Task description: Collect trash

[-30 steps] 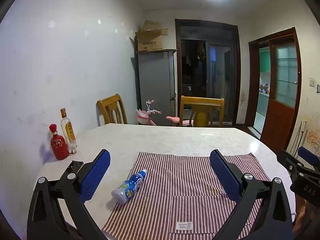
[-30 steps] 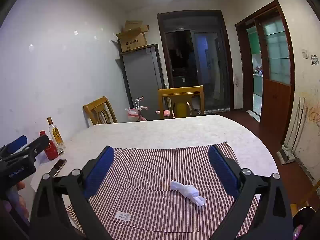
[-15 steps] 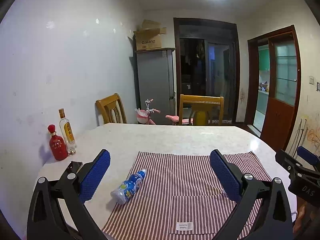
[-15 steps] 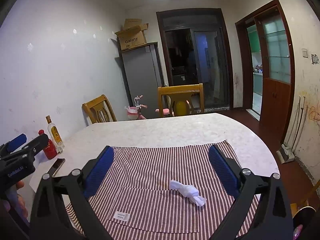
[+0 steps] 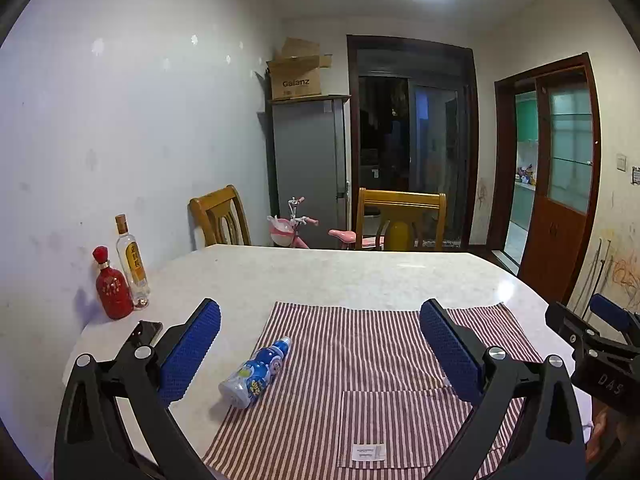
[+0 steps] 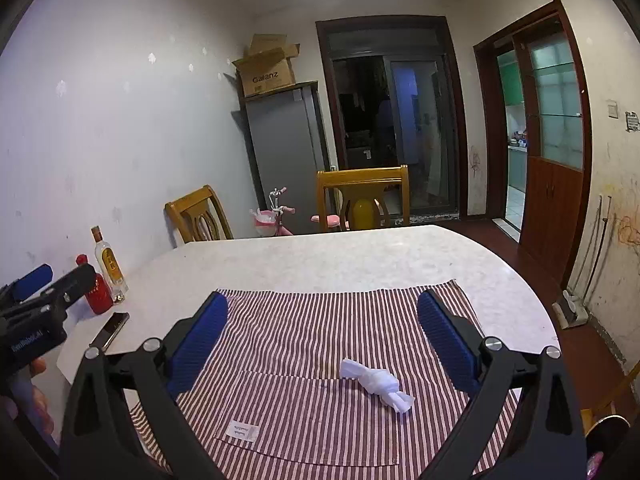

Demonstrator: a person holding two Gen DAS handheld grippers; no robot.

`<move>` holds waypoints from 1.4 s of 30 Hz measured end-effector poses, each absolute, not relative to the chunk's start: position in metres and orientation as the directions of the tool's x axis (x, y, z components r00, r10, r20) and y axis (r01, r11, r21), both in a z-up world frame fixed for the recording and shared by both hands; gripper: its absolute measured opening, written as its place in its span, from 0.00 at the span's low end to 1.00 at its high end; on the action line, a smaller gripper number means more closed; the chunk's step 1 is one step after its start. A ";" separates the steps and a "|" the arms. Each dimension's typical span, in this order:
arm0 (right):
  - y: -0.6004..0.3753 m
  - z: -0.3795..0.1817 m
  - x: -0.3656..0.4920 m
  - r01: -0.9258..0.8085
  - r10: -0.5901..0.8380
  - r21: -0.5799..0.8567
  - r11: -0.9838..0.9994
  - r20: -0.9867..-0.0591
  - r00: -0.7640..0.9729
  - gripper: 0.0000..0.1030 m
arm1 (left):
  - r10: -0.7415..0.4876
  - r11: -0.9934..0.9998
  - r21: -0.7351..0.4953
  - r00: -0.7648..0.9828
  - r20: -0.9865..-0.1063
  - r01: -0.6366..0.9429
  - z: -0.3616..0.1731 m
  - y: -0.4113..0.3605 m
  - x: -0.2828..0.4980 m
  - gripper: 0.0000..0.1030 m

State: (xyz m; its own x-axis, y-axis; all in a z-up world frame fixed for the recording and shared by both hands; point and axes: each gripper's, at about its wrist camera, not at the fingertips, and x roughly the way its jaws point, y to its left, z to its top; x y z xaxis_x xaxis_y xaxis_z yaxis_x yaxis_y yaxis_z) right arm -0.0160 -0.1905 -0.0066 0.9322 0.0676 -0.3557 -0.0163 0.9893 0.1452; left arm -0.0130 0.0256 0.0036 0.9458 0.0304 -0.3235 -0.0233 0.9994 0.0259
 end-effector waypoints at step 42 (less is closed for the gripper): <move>-0.227 -0.126 0.114 -0.123 0.304 0.283 0.951 -0.795 0.524 0.24 | 0.155 0.948 0.295 0.631 -0.760 0.123 -0.189 0.133 0.196 0.94</move>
State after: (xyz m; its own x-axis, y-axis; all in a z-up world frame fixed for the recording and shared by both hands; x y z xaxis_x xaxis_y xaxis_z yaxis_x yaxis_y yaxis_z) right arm 0.1137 -0.2271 -0.1256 0.5245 0.3045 -0.7951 -0.1232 0.9512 0.2830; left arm 0.1960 0.1333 -0.1889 0.6308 0.1547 -0.7604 0.1231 0.9476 0.2949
